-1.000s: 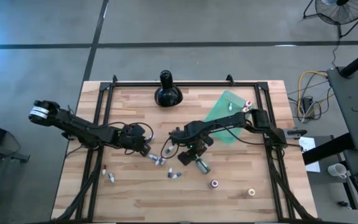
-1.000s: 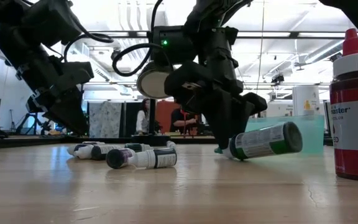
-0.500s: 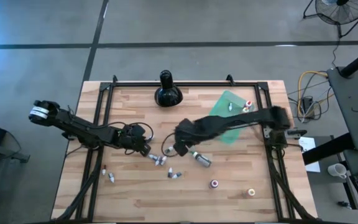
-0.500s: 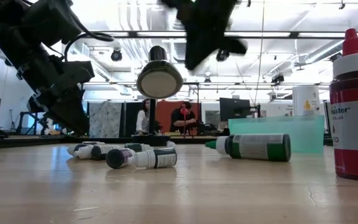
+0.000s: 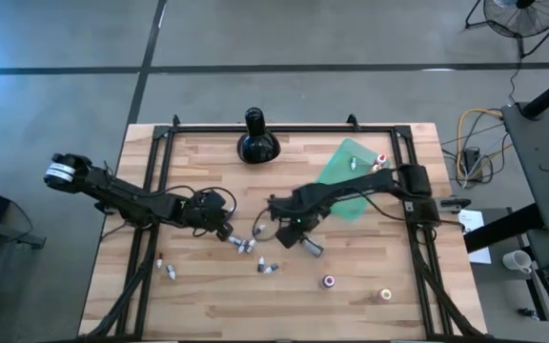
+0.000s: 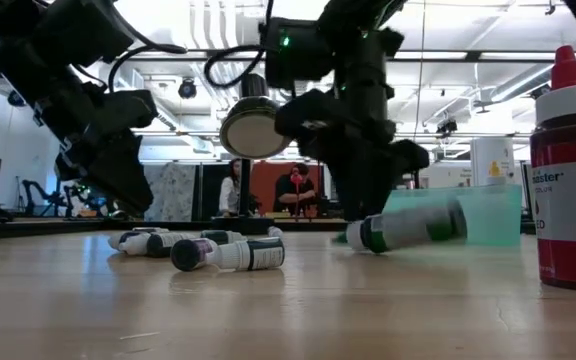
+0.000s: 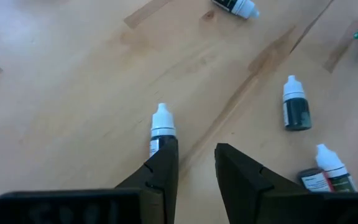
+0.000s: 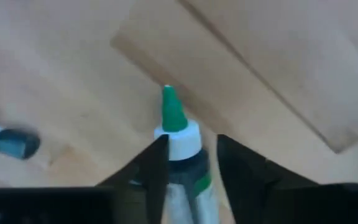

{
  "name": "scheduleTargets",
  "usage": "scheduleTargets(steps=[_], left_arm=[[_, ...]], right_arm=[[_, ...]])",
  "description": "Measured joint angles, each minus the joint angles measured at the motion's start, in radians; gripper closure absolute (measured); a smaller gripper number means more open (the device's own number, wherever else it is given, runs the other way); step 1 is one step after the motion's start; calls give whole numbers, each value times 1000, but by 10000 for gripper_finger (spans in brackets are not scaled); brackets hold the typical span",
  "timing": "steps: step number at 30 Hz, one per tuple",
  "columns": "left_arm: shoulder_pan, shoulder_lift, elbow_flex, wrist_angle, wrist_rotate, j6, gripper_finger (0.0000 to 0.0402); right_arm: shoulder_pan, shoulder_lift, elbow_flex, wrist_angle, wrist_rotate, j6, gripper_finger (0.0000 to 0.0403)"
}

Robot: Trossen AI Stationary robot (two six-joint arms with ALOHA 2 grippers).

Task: Pick & Place food coloring
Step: Put the large green food coloring bottle into the green bin

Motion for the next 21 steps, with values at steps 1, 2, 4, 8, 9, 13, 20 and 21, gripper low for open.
scheduleTargets(steps=[1, 2, 4, 8, 9, 13, 20, 21], left_arm=[[0, 0, 0, 0, 6, -12, 321], [0, 0, 0, -1, 11, -21, 321], [0, 0, 0, 0, 18, -36, 321], [-1, 0, 0, -1, 19, -40, 321], [-1, 0, 0, -1, 19, -40, 321], [-1, 0, 0, -1, 18, -41, 321], [0, 0, 0, 0, 7, -41, 321], [0, 0, 0, 0, 6, -41, 321]], right_arm=[[-9, 18, 7, -1, -22, -11, 261], [-16, 32, 16, 2, -44, -27, 244], [-20, 63, 25, 3, -73, -55, 213], [-22, 100, 47, -23, -89, -93, 172], [-23, 101, 51, -32, -93, -103, 165], [-23, 114, 50, -43, -95, -128, 161], [-42, 114, 49, -43, -78, -145, 261], [-42, 114, 49, -42, -77, -151, 282]])
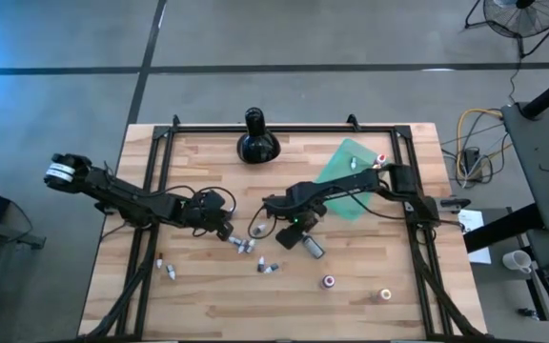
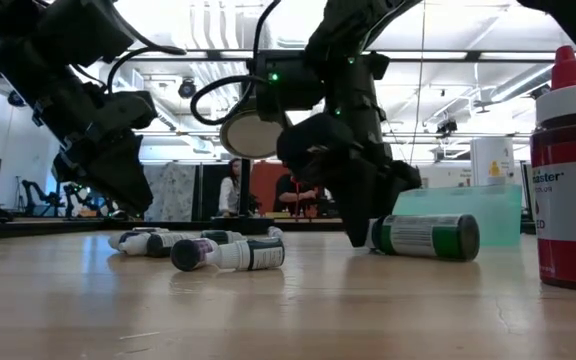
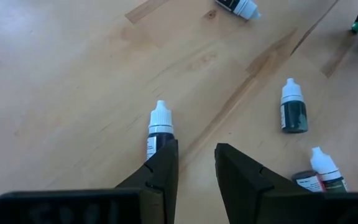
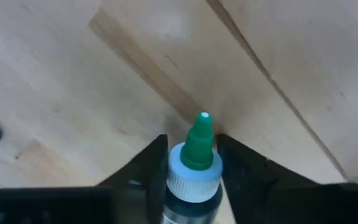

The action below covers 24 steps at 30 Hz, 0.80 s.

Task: Pick & Place food coloring
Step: Put the large green food coloring bottle into the green bin

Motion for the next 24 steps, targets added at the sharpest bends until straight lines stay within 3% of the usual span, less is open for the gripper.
scheduleTargets(steps=[5, 8, 10, 15, 17, 20, 24], left_arm=[[0, 0, 0, 0, -1, -1, 321], [0, 0, 0, 0, -1, 0, 321], [0, 0, 0, 0, -1, 0, 321], [0, 0, 0, 1, -1, 1, 321], [0, 0, 0, 1, -1, 4, 321], [0, 0, 0, 0, -1, 14, 321], [-1, 0, 0, -1, 5, 22, 321]], right_arm=[[3, -18, 5, 6, 20, -33, 301], [13, -68, 18, 9, 111, -11, 301], [36, -131, 23, 47, 247, -1, 301], [173, -335, -17, 315, 767, 6, 301], [217, -358, -64, 362, 843, 1, 301], [266, -329, -135, 371, 923, 120, 301], [325, -267, -165, 399, 1176, 316, 301]])
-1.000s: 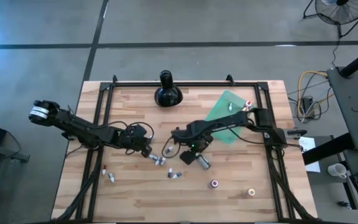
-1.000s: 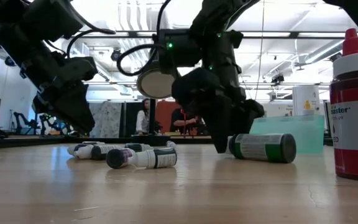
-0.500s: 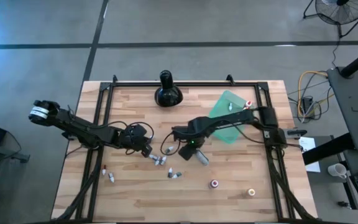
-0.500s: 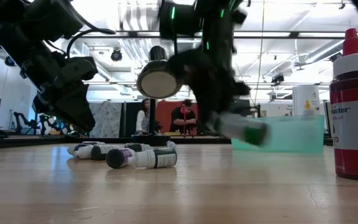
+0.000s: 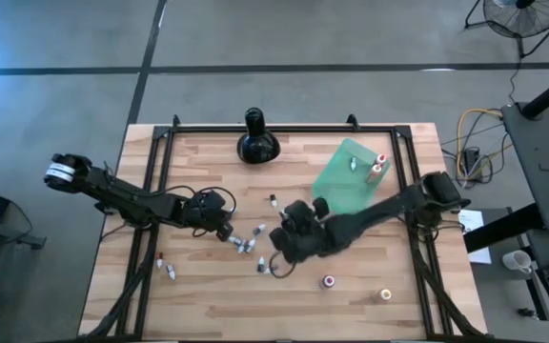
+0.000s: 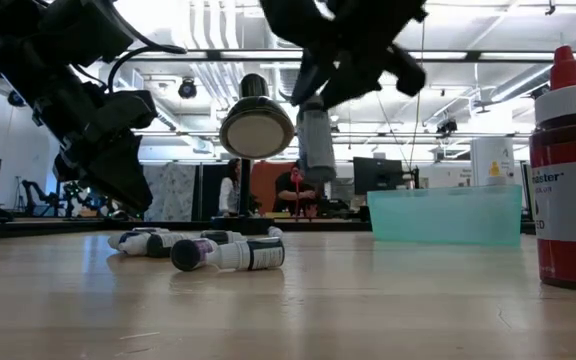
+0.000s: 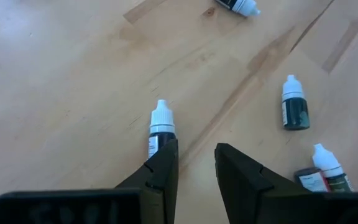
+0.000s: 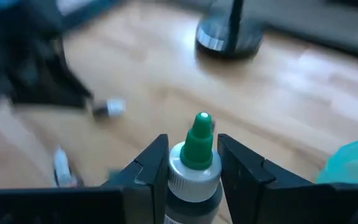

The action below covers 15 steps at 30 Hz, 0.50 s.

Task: Pick & Place food coloring
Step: Put the large green food coloring bottle into the green bin

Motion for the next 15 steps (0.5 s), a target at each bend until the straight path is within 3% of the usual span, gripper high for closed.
scheduleTargets(steps=[6, 15], left_arm=[[0, 0, 0, -9, 56, 8, 321], [1, 0, 0, -4, 76, 74, 321]], right_arm=[[8, 119, 24, -7, 193, 117, 301], [-9, 196, 28, 49, 160, 147, 300]])
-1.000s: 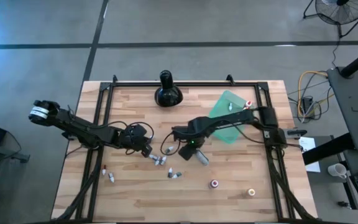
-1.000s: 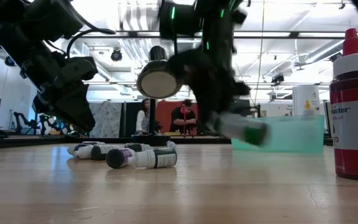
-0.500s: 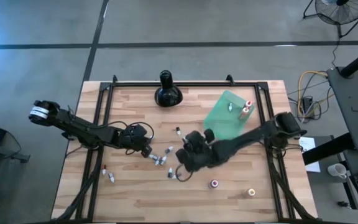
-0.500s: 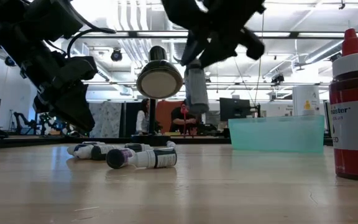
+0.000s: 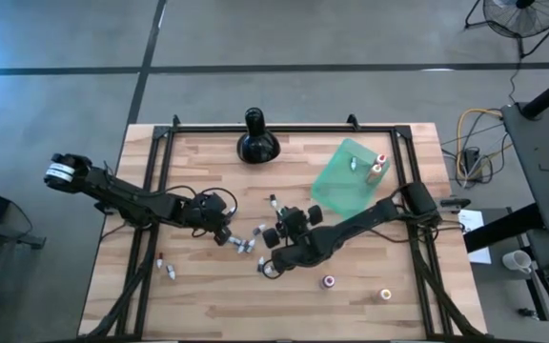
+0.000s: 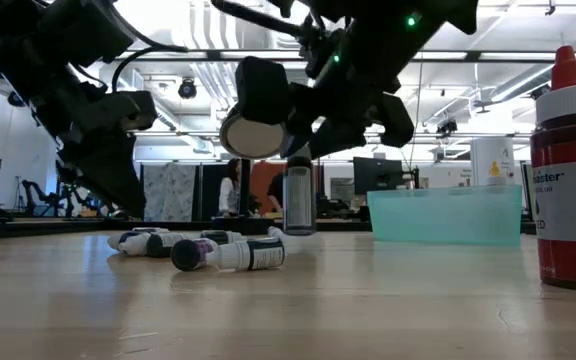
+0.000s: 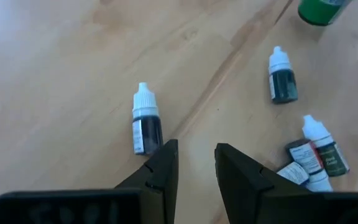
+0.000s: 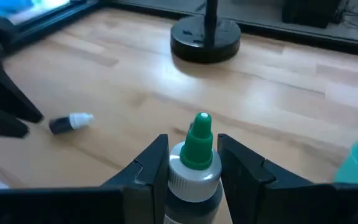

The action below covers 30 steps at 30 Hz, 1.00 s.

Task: Pick & Place food coloring
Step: Put the large green food coloring bottle into the green bin

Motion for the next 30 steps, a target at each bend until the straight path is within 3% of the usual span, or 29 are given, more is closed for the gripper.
scheduleTargets(steps=[4, 12, 17, 24, 27, 30], left_arm=[[0, 0, 0, 5, -17, 16, 321], [1, 0, 0, 8, -22, 3, 321], [1, 0, 0, 8, -22, 3, 321], [1, 0, 0, 11, -22, 2, 321], [1, 0, 0, 13, -22, 0, 321], [1, 1, 0, 15, -22, 0, 321]], right_arm=[[1, 21, 0, 1, -14, 0, 283], [3, 9, 0, -9, -82, -113, 201], [3, -7, 6, -10, -207, -178, 163], [-3, -135, 6, -118, -262, -139, 125], [-50, -225, 7, -211, -399, -88, 114], [-140, -282, 7, -236, -639, -131, 107]])
